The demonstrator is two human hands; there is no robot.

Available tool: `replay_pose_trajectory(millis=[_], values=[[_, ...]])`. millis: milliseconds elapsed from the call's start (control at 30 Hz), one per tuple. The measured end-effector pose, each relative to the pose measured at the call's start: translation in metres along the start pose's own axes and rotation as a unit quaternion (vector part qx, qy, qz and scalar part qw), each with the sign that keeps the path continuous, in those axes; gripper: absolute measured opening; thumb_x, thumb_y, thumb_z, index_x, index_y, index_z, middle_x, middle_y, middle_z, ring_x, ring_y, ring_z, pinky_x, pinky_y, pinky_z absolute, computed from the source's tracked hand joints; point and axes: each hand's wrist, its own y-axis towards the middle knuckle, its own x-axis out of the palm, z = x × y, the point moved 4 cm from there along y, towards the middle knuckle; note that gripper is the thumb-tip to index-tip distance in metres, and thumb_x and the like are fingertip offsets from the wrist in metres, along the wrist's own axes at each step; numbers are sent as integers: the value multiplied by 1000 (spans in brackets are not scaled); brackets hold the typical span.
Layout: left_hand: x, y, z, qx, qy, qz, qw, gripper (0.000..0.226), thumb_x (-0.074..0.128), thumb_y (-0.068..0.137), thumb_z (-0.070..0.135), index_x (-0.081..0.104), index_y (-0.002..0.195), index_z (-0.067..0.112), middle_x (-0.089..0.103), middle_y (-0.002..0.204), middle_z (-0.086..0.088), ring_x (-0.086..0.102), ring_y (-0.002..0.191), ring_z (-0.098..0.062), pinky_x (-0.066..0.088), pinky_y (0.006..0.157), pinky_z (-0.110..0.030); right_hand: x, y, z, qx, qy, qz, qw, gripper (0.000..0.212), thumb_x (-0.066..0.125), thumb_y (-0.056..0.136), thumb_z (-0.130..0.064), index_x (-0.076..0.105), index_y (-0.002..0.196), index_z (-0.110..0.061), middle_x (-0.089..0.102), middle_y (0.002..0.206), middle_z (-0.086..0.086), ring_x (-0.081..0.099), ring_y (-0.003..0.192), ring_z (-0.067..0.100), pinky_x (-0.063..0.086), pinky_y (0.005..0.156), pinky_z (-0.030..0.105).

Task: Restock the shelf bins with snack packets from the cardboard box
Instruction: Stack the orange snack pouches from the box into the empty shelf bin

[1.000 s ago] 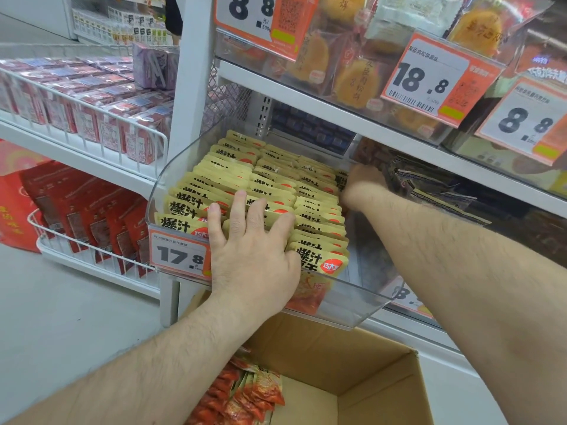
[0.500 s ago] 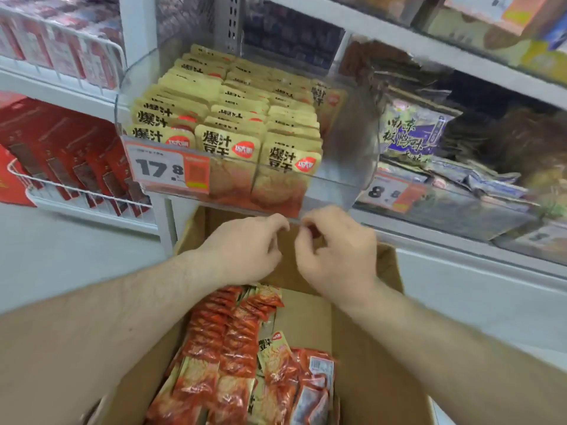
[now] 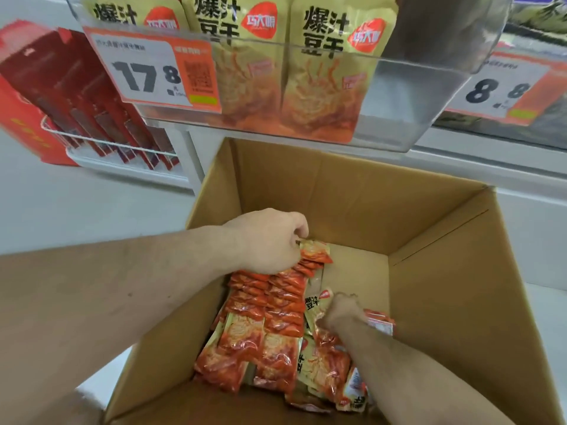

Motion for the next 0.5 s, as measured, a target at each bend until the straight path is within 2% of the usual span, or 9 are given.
replay_pose_trajectory(millis=[100, 167, 200, 267, 300, 333, 400, 433, 500], values=[[5, 0, -5, -17, -11, -13, 1000, 33, 49, 93, 18, 54, 124, 26, 65, 99, 11, 59, 82, -7, 52, 78, -29, -10, -6, -6, -30, -8, 63, 998, 42, 69, 83, -16, 56, 123, -17, 52, 124, 7, 61, 109, 23, 53, 86, 32], [6, 2, -8, -31, -21, -17, 999, 36, 49, 92, 19, 54, 127, 26, 65, 103, 8, 59, 89, -11, 52, 80, -29, -29, -12, -8, -34, -11, 66, 997, 30, 62, 86, -7, 58, 114, -15, 62, 115, 6, 64, 104, 24, 53, 79, 31], [7, 3, -9, -40, -31, -17, 999, 36, 50, 92, 19, 54, 127, 26, 64, 100, 6, 59, 86, -11, 51, 77, -28, -42, -13, -5, -30, 5, 58, 998, 23, 63, 85, -7, 60, 107, -14, 65, 107, 6, 65, 97, 23, 54, 74, 29], [11, 3, -11, -66, -68, -16, 995, 34, 53, 91, 20, 54, 125, 24, 63, 93, 6, 59, 78, -11, 49, 69, -28, -65, -12, 5, -23, 103, 8, 994, 13, 67, 87, -9, 60, 99, -8, 65, 90, 6, 63, 77, 19, 51, 59, 26], [14, 4, -11, -83, -96, -16, 992, 34, 55, 89, 21, 54, 124, 23, 64, 92, 3, 61, 78, -14, 50, 68, -30, -73, -13, 9, -19, 200, -39, 979, 16, 69, 88, -10, 60, 101, -5, 64, 85, 6, 60, 67, 16, 47, 52, 25], [16, 3, -11, -105, -130, -14, 986, 35, 58, 88, 22, 52, 122, 20, 67, 94, 0, 63, 80, -18, 50, 70, -34, -78, -15, 12, -19, 315, -104, 943, 24, 72, 87, -10, 60, 107, -3, 66, 84, 8, 59, 61, 15, 44, 48, 24], [22, 0, -9, -159, -225, -15, 961, 39, 65, 88, 25, 47, 121, 14, 67, 105, -7, 63, 89, -22, 52, 79, -37, -85, -29, 10, -69, 497, -250, 828, 44, 80, 77, -20, 60, 114, -6, 68, 84, 8, 58, 60, 15, 41, 52, 24], [26, -2, -7, -188, -280, -24, 941, 46, 68, 89, 27, 46, 126, 13, 65, 116, -8, 61, 100, -23, 51, 88, -40, -89, -40, 4, -112, 531, -307, 782, 44, 80, 75, -24, 61, 111, -9, 66, 77, 4, 54, 56, 12, 37, 53, 24], [35, -5, -4, -233, -377, -46, 895, 53, 71, 90, 26, 50, 135, 8, 61, 128, -9, 56, 119, -27, 47, 97, -48, -95, -69, -13, -196, 555, -367, 721, 21, 67, 83, -21, 62, 101, -13, 58, 61, -3, 42, 45, 6, 31, 47, 20]])
